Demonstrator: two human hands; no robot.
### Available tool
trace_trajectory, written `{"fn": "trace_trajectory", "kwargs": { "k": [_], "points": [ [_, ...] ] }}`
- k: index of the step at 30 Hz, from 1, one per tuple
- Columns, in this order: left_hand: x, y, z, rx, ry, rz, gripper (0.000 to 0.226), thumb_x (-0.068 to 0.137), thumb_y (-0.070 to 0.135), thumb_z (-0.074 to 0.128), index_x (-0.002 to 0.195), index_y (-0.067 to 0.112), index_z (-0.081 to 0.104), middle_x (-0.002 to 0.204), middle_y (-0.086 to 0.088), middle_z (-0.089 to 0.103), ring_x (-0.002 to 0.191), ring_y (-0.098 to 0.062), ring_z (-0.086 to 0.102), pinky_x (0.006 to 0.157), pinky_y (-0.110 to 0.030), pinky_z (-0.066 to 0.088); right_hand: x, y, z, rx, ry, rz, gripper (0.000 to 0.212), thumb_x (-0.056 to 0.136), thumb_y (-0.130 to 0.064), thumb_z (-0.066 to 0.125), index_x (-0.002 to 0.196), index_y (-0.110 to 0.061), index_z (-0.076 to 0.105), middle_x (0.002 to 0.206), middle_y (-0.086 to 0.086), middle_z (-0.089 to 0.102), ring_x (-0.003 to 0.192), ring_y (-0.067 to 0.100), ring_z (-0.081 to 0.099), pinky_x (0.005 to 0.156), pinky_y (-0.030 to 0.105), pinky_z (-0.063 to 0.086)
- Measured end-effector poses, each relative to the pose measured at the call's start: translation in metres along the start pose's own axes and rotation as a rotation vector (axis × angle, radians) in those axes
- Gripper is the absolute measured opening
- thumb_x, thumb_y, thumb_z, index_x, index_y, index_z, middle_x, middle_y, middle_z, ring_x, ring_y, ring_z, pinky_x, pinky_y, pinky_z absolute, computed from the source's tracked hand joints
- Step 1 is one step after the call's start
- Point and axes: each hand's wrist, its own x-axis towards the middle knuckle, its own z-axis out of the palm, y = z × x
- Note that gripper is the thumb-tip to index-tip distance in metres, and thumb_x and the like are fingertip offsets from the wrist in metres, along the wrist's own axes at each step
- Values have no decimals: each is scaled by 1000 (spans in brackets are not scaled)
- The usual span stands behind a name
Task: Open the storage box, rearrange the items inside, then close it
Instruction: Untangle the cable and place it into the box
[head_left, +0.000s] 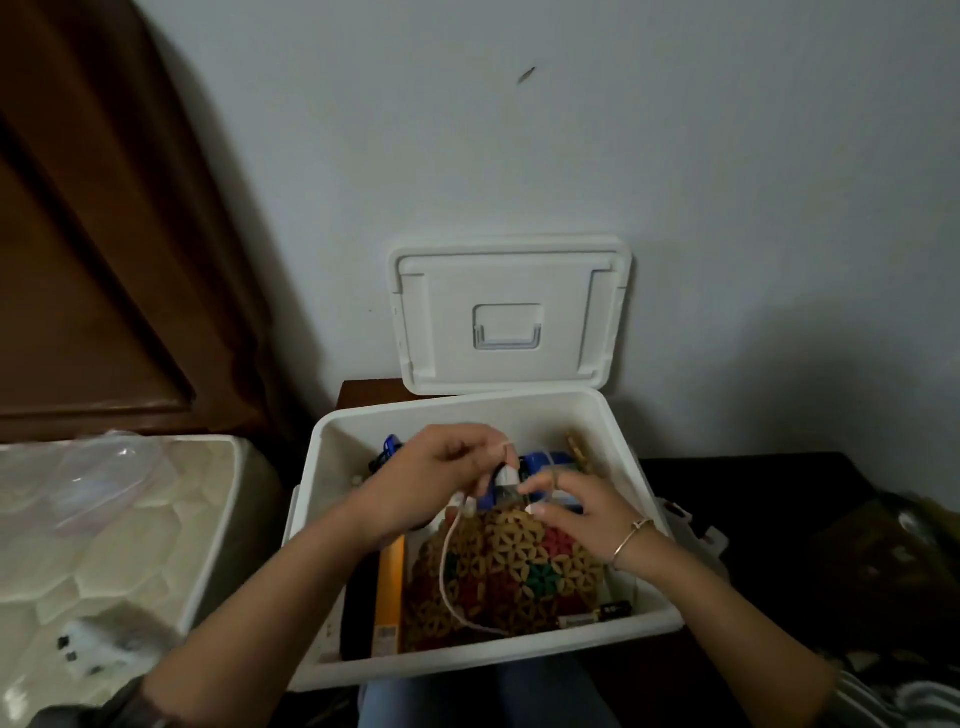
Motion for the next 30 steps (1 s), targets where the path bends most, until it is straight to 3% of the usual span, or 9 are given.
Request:
{"fn": "trace_trajectory", "kwargs": {
  "k": [3, 6, 10, 13, 17, 19, 22, 25, 30],
  "points": [
    [-4, 40, -9, -196, 128, 54, 23, 98, 18, 50, 90, 18, 72, 63, -2, 53, 60, -10, 50, 61, -17, 46, -6, -11, -4, 130, 39, 28, 17, 93, -9, 54, 92, -4, 70, 91, -3, 70, 89, 2, 63, 84, 8, 44],
    [-8, 69, -16, -267, 212, 96, 24, 100, 15, 47, 93, 14, 70, 65, -1, 53, 62, -12, 52, 64, -20, 49, -17, -19, -13, 228, 150, 36, 20, 94, -5, 52, 84, -7, 69, 79, -1, 70, 77, -1, 65, 80, 11, 48],
    [-18, 83, -18, -302, 317, 138, 23, 100, 15, 47, 91, 14, 69, 64, 0, 51, 60, -14, 48, 68, -31, 44, -28, -33, -34, 340, 347, -42, 26, 94, -3, 50, 79, -14, 69, 65, -2, 68, 58, -1, 60, 62, 9, 47],
    [-26, 88, -19, -330, 416, 121, 25, 100, 15, 47, 90, 16, 70, 62, 5, 50, 52, -9, 42, 58, -26, 35, -35, -50, -47, 411, 439, -70, 23, 94, -6, 52, 81, -14, 69, 61, -1, 67, 50, 2, 54, 54, 8, 42],
    [-33, 111, -20, -435, 407, 186, 26, 102, 15, 46, 90, 15, 69, 60, 5, 50, 47, -8, 39, 48, -18, 34, -45, -78, -43, 443, 364, -70, 19, 93, -12, 54, 89, -20, 71, 78, -2, 73, 64, 2, 60, 58, 9, 44],
    [-32, 132, -19, -531, 369, 225, 25, 102, 14, 44, 91, 13, 67, 59, 4, 50, 47, -7, 39, 46, -16, 35, -46, -93, -27, 441, 212, -56, 18, 94, -19, 54, 103, -24, 68, 98, -11, 73, 84, -1, 65, 69, 7, 47],
    [-28, 165, -16, -627, 346, 253, 22, 102, 12, 42, 93, 11, 62, 60, 3, 49, 46, -6, 39, 45, -15, 35, -46, -113, 4, 412, -13, -58, 25, 94, -22, 54, 118, -30, 59, 116, -16, 66, 109, -5, 58, 91, 11, 46],
    [-27, 190, -23, -653, 403, 307, 21, 103, 12, 41, 94, 12, 60, 60, 3, 49, 45, -5, 41, 45, -15, 35, -45, -120, 22, 311, -78, -81, 21, 97, -20, 49, 111, -30, 61, 107, -10, 71, 106, 1, 62, 95, 20, 47],
    [-36, 204, -71, -615, 667, 375, 22, 103, 12, 39, 93, 12, 58, 55, 5, 49, 44, -4, 42, 45, -15, 35, -48, -98, 8, 76, 117, -85, 18, 95, -15, 52, 88, -16, 69, 85, -7, 72, 86, 4, 67, 82, 21, 50]
  ]
}}
